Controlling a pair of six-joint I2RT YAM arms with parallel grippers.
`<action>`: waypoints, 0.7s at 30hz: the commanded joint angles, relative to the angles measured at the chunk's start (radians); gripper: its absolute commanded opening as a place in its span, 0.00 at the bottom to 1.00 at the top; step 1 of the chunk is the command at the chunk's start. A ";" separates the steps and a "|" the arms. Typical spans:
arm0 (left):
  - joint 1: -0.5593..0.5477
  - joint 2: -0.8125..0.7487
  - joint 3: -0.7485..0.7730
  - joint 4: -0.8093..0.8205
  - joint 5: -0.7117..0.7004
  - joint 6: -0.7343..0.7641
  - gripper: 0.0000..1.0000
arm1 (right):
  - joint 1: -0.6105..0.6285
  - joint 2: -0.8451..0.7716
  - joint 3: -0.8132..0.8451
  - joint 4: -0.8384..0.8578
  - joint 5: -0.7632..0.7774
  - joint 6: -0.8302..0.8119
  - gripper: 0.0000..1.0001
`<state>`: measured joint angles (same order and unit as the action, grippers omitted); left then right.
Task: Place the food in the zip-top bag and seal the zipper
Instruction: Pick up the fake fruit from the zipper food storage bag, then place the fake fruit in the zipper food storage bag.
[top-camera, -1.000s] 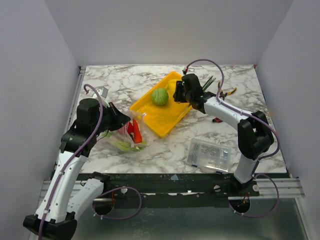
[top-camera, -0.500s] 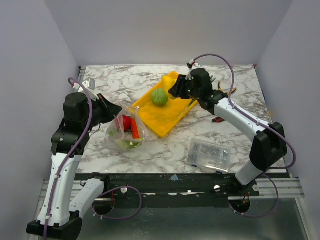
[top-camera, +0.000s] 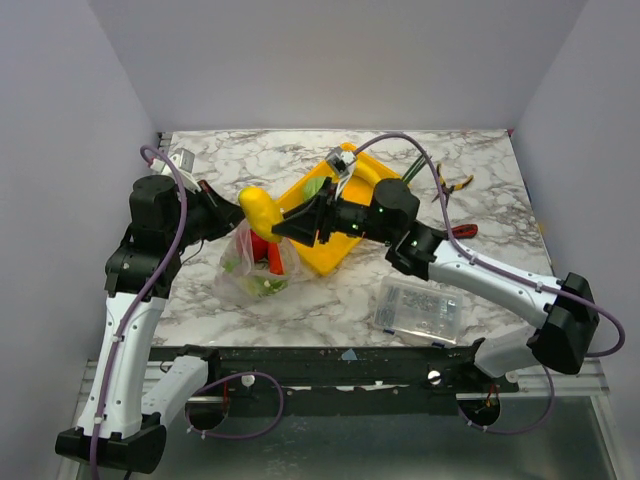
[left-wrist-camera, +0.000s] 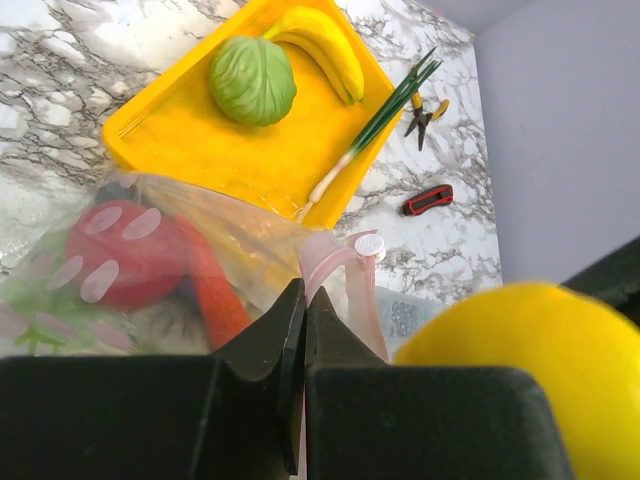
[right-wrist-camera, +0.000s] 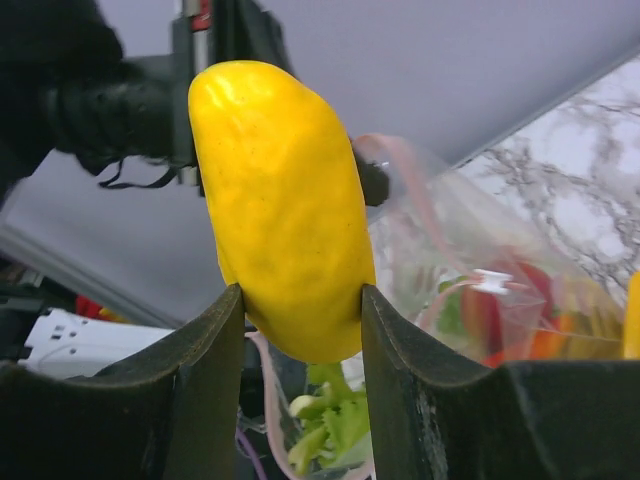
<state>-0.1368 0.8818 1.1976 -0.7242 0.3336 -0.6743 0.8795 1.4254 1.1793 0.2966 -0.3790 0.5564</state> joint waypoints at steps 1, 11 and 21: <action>0.007 -0.013 0.042 0.036 0.027 -0.019 0.00 | 0.064 -0.040 -0.075 0.169 0.072 -0.065 0.00; 0.010 -0.020 0.070 0.024 0.019 -0.025 0.00 | 0.116 0.019 -0.086 0.093 0.217 -0.099 0.49; 0.021 -0.007 0.086 0.011 0.014 -0.007 0.00 | 0.116 0.007 0.022 -0.245 0.420 -0.115 0.78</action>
<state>-0.1295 0.8833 1.2289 -0.7502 0.3336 -0.6865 0.9894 1.4532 1.1679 0.2207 -0.0914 0.4618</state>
